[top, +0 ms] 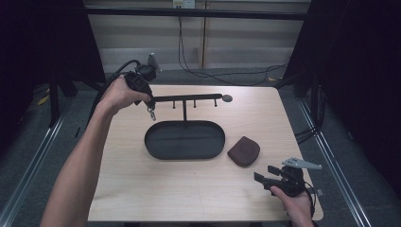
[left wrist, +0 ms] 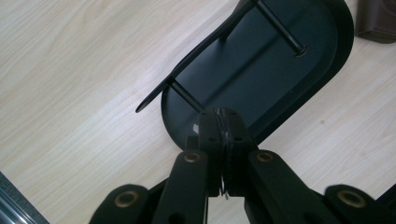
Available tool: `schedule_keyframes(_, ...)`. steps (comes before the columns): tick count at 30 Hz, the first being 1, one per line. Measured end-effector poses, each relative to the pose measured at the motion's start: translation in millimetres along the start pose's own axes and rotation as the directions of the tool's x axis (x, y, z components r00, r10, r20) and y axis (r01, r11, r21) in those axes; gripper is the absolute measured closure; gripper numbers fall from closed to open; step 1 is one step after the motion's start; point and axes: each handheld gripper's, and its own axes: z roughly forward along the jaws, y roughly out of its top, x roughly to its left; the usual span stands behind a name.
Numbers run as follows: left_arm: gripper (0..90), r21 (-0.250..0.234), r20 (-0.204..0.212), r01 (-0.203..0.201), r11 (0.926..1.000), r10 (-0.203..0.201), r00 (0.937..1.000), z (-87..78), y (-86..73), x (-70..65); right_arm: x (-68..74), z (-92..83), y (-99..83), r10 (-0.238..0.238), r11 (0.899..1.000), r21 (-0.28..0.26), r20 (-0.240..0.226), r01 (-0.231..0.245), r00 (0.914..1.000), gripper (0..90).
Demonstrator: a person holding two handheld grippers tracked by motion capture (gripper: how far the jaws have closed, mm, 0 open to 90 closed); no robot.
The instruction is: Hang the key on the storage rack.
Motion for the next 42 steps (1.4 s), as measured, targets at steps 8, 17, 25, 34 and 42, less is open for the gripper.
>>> schedule_keyframes(8, 88.4, 0.009, -0.031, 0.025, 0.9997, -0.024, 0.9992, 1.2, 4.6, 4.4, 0.6, -0.3, 0.1, 0.001, 1.000, -0.001, -0.001, -0.001, 1.0000, 27.8)
schedule_keyframes(17, 86.4, -0.002, -0.059, 0.038, 0.9993, -0.038, 0.9975, -1.9, 1.4, 5.9, 0.8, -0.1, 0.1, -0.003, 1.000, 0.000, -0.004, 0.003, 1.0000, 27.6)
schedule_keyframes(25, 81.4, -0.012, -0.053, 0.036, 0.9993, -0.036, 0.9979, -6.8, -4.5, 6.0, 1.4, 1.0, 0.8, -0.002, 1.000, 0.002, -0.002, 0.002, 1.0000, 27.6)
schedule_keyframes(34, 65.6, -0.118, -0.018, 0.104, 0.9875, -0.107, 0.9941, -15.7, -26.2, 9.3, 1.8, 0.7, 0.5, -0.008, 1.000, 0.004, 0.001, 0.008, 1.0000, 27.6)
schedule_keyframes(42, 52.0, -0.217, 0.032, 0.130, 0.9674, -0.126, 0.9915, -18.8, -55.0, 18.3, 2.4, 1.5, 0.7, -0.011, 1.000, 0.011, -0.002, 0.011, 0.9999, 27.8)
